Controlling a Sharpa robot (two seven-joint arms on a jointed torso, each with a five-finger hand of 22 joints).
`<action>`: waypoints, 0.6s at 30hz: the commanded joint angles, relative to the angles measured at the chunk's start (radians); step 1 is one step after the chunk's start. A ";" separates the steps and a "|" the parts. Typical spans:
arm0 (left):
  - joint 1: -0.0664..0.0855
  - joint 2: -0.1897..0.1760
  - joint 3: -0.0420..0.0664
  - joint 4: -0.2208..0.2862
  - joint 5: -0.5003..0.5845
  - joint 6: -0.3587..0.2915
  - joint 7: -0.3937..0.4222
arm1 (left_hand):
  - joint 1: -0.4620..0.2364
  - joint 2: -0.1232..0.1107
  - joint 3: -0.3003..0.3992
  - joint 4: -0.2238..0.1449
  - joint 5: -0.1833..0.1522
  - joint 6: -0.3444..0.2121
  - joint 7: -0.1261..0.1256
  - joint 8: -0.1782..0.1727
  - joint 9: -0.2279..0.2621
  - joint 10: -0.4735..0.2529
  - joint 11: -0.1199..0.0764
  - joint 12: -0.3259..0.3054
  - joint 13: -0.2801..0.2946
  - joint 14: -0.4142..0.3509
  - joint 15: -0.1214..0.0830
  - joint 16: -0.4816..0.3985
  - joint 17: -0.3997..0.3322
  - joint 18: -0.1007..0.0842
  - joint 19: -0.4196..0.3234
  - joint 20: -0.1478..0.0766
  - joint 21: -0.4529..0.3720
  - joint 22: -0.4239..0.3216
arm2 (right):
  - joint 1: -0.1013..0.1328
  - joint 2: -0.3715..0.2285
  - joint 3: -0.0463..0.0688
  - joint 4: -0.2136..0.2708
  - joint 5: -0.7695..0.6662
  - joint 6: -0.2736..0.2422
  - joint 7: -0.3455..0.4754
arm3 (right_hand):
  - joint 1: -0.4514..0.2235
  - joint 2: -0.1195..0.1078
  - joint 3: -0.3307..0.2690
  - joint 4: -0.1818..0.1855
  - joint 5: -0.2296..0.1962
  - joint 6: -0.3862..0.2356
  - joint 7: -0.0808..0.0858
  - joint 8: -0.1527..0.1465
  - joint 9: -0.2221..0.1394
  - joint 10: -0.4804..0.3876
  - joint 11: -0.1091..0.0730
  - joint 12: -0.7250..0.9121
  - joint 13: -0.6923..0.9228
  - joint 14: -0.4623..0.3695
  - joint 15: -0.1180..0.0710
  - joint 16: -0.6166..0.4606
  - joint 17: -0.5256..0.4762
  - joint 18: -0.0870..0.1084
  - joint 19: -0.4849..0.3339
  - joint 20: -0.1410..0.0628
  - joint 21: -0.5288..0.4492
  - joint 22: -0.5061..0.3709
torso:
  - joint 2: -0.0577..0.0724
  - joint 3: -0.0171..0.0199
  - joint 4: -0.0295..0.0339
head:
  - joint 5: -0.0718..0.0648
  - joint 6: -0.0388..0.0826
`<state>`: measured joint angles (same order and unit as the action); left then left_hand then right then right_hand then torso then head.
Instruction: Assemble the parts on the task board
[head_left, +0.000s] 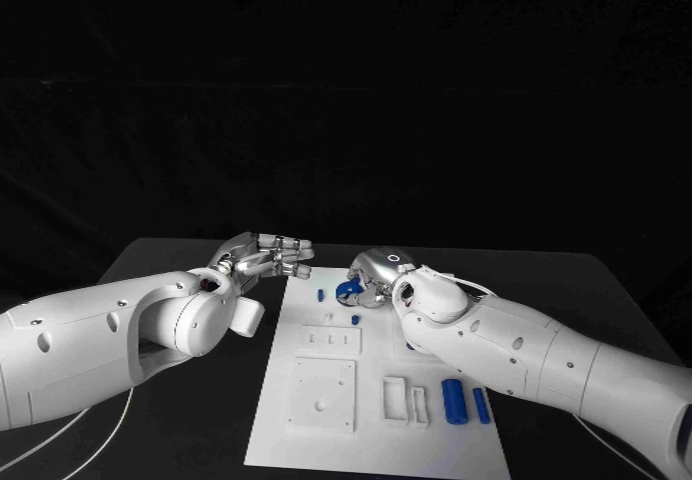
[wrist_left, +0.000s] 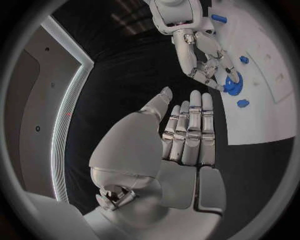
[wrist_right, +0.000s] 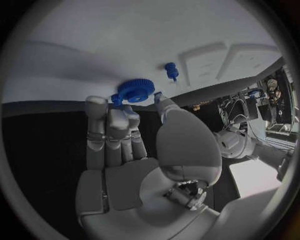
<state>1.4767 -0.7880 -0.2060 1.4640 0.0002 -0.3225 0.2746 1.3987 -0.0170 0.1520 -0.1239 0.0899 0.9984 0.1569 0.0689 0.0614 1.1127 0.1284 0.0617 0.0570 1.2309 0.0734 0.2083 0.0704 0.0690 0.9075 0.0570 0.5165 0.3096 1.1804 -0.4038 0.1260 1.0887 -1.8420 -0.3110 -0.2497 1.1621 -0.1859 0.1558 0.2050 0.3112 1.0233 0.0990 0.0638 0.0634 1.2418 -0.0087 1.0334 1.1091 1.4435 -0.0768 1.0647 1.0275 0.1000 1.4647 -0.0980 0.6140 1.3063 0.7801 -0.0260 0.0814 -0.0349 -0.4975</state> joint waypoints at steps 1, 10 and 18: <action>0.003 0.001 0.001 0.002 -0.004 0.014 0.003 | 0.010 0.000 -0.004 0.000 -0.002 -0.008 0.000 -0.003 0.001 -0.006 -0.001 -0.003 0.001 -0.003 0.002 0.001 -0.001 0.003 -0.007 -0.001 0.007 -0.001 | 0.000 -0.002 0.000 -0.002 0.033 0.015 0.011 | -0.006 0.003 -0.013 0.025 0.010 0.009 0.001 -0.001 -0.001 -0.002 0.007 0.004 -0.001 0.000 0.005 0.003 0.001 0.006 0.051 0.006 0.000 -0.001 | 0.000 -0.0008 -0.0003 | 0.000 -0.002; 0.002 0.010 -0.002 -0.011 -0.008 0.015 0.003 | 0.010 0.000 -0.005 0.001 -0.002 -0.010 0.000 -0.003 0.002 -0.008 0.000 -0.003 0.001 -0.004 0.002 0.000 -0.001 0.003 -0.007 0.000 0.005 -0.003 | -0.001 -0.015 0.000 0.004 0.045 0.017 0.018 | 0.001 0.008 -0.005 0.029 0.012 0.023 -0.003 -0.001 0.000 -0.001 0.005 0.005 -0.001 0.000 0.004 0.004 0.002 0.005 0.051 0.005 0.001 -0.001 | 0.001 -0.0025 -0.0018 | -0.002 -0.003; 0.002 0.014 -0.004 -0.020 -0.008 0.016 0.004 | 0.009 0.000 -0.006 0.001 -0.002 -0.012 0.000 -0.003 0.002 -0.010 0.001 -0.003 0.001 -0.005 0.003 0.000 -0.001 0.004 -0.005 0.000 0.004 -0.005 | -0.012 -0.051 0.000 0.044 0.058 -0.046 0.023 | 0.004 0.007 0.007 0.025 0.009 0.036 -0.006 -0.001 0.000 0.002 0.003 0.009 0.000 0.001 0.002 0.005 0.003 0.004 0.051 0.003 0.003 -0.001 | 0.000 -0.0001 0.0003 | -0.003 -0.005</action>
<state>1.4767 -0.7757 -0.2105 1.4441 -0.0030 -0.3216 0.2735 1.3987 -0.0171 0.1520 -0.1239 0.0899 0.9911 0.1569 0.0689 0.0614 1.1090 0.1321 0.0617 0.0570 1.2309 0.0734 0.2083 0.0704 0.0691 0.9076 0.0570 0.5165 0.3055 1.1703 -0.4478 0.1263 1.1234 -1.7970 -0.3178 -0.2388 1.1624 -0.1857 0.1570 0.2284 0.3215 1.0545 0.0935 0.0637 0.0636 1.2419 -0.0087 1.0404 1.1091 1.4435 -0.0768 1.0648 1.0298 0.0999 1.4647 -0.0980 0.6140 1.3062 0.7809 -0.0273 0.0809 -0.0377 -0.5020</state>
